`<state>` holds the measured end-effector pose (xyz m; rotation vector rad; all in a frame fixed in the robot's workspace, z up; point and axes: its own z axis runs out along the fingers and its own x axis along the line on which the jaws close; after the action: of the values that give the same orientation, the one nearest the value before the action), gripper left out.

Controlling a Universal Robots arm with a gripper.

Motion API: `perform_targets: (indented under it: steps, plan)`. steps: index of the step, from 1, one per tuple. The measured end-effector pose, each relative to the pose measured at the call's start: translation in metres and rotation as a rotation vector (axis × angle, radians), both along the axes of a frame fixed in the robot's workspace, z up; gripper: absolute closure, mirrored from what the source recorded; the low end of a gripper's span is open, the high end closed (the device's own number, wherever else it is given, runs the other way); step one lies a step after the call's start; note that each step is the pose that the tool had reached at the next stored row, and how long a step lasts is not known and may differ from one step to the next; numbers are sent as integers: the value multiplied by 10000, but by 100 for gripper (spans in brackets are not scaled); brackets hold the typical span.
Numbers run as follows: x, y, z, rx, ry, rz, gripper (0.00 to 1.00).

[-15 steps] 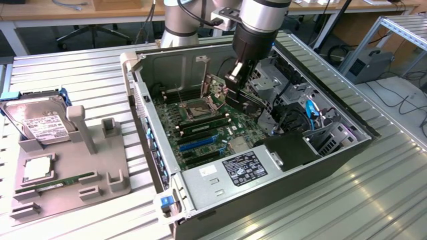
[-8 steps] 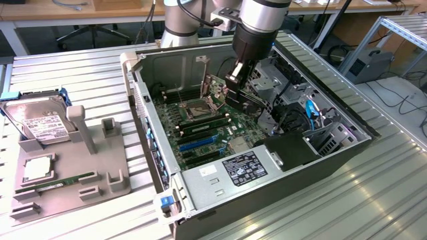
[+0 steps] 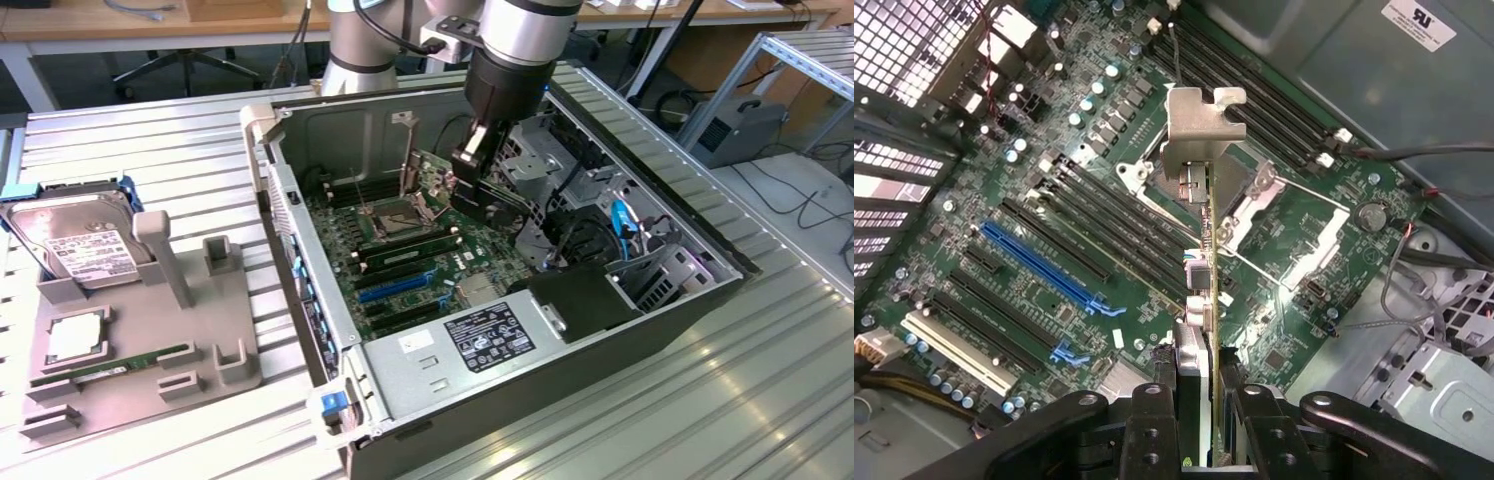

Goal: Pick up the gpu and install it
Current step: 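Insert the gpu into the slot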

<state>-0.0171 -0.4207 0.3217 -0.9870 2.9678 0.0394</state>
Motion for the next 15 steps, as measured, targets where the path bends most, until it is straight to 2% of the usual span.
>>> perform_targets:
  steps: [15]
  plan:
    - [0,0,-5,-11,0,404,73]
